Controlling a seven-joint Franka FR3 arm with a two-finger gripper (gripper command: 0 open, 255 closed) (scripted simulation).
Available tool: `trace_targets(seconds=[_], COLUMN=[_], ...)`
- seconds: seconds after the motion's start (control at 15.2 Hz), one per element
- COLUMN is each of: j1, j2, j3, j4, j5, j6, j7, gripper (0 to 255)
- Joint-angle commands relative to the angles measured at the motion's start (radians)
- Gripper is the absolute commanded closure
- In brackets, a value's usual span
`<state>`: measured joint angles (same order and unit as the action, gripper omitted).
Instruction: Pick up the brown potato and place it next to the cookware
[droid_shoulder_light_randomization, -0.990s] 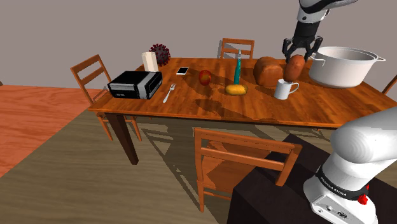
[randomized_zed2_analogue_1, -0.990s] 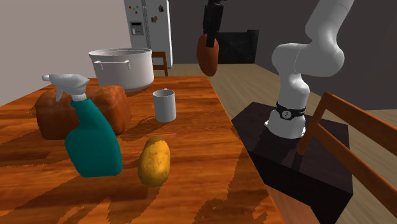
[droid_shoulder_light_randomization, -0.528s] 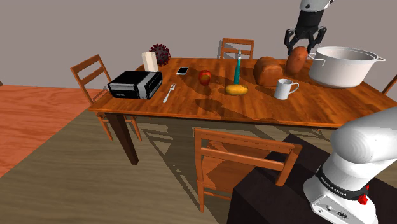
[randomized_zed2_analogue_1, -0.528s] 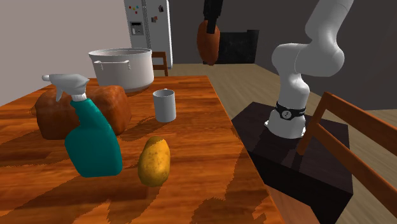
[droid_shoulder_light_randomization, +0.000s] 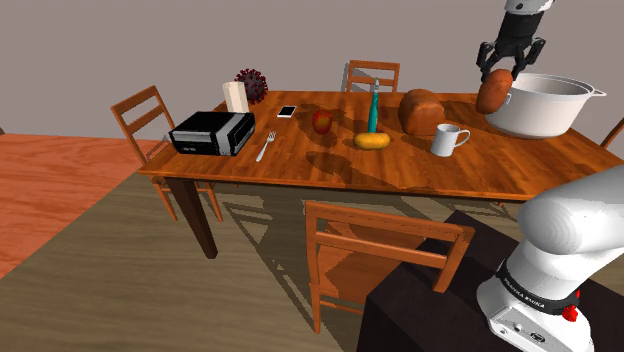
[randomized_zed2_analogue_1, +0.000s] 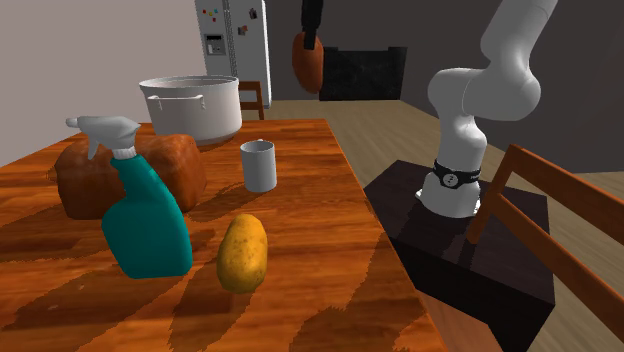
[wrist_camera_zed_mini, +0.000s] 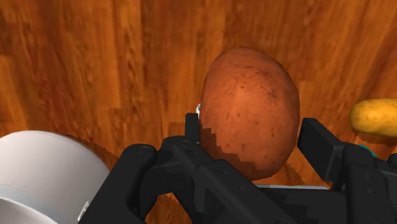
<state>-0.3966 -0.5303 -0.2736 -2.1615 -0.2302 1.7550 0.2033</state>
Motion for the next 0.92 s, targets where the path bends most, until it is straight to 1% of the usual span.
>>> trace_targets(seconds=[0.0, 0.46, 0.66, 0.86], j1=[-0.013, -0.044, -0.051, -0.058], j2=[0.013, 0.108, 0.167, 0.240], j3=[-0.041, -0.193, -0.262, -0.334], j4=[0.020, 0.119, 0.178, 0.248], j5=[-0.011, -0.021, -0.008, 0.022], j6=[0.002, 0.031, 0.042, 0.052], j7=[-0.053, -0.235, -0.318, -0.408], gripper=[255, 255, 255, 255])
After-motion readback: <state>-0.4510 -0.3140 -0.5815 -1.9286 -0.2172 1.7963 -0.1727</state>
